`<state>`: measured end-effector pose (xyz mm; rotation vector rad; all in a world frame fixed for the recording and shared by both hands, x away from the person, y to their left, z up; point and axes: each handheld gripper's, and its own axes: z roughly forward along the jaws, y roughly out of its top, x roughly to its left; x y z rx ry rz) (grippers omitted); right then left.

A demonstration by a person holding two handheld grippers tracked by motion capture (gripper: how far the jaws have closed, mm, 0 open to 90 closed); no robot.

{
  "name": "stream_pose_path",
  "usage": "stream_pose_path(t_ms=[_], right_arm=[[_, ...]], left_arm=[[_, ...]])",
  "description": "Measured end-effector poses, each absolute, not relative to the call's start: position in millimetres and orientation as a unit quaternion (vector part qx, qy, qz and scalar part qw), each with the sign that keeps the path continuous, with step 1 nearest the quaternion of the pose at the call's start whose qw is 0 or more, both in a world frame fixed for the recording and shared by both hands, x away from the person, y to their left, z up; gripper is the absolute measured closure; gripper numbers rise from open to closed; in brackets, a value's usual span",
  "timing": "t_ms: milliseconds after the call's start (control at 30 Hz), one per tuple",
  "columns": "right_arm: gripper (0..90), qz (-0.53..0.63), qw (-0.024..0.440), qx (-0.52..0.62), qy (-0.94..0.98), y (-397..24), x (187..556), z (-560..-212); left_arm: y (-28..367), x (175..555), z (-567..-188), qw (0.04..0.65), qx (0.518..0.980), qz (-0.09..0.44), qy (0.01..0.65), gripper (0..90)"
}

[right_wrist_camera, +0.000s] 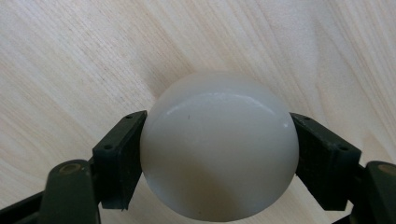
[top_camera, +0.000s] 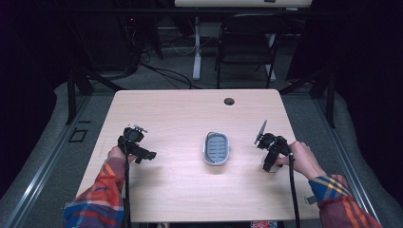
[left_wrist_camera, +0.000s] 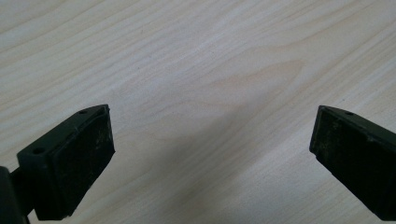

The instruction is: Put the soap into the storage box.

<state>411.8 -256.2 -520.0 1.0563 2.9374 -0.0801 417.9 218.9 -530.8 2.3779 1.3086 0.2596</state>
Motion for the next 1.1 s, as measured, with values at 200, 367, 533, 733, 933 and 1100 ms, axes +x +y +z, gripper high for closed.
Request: stream_pose_path(t_ms=[200,367,533,733,933,1100], right_arm=[[24.2,-0.020,0.008,0.336,0.942,-250.3,412.8,-517.6],[24.2,-0.020,0.010,0.331,0.943,-247.2,414.6,-513.5],[24.2,-0.018,0.011,0.328,0.944,-242.6,417.7,-512.2],[24.2,-0.017,0.013,0.323,0.946,-235.6,420.3,-508.4],[24.2,-0.014,0.015,0.316,0.948,-228.9,423.8,-504.0],[24.2,-0.008,0.018,0.311,0.950,-220.7,426.4,-500.2]], left_arm=[[218.2,417.5,-530.3,0.206,0.854,0.094,0.468,0.0],[217.9,417.4,-530.6,0.204,0.855,0.094,0.467,0.0],[217.3,417.4,-531.2,0.202,0.857,0.094,0.465,0.0],[216.7,417.5,-531.6,0.201,0.857,0.094,0.464,0.0],[216.2,417.7,-532.2,0.202,0.857,0.091,0.464,0.0],[216.2,417.6,-532.1,0.202,0.858,0.092,0.464,0.0]])
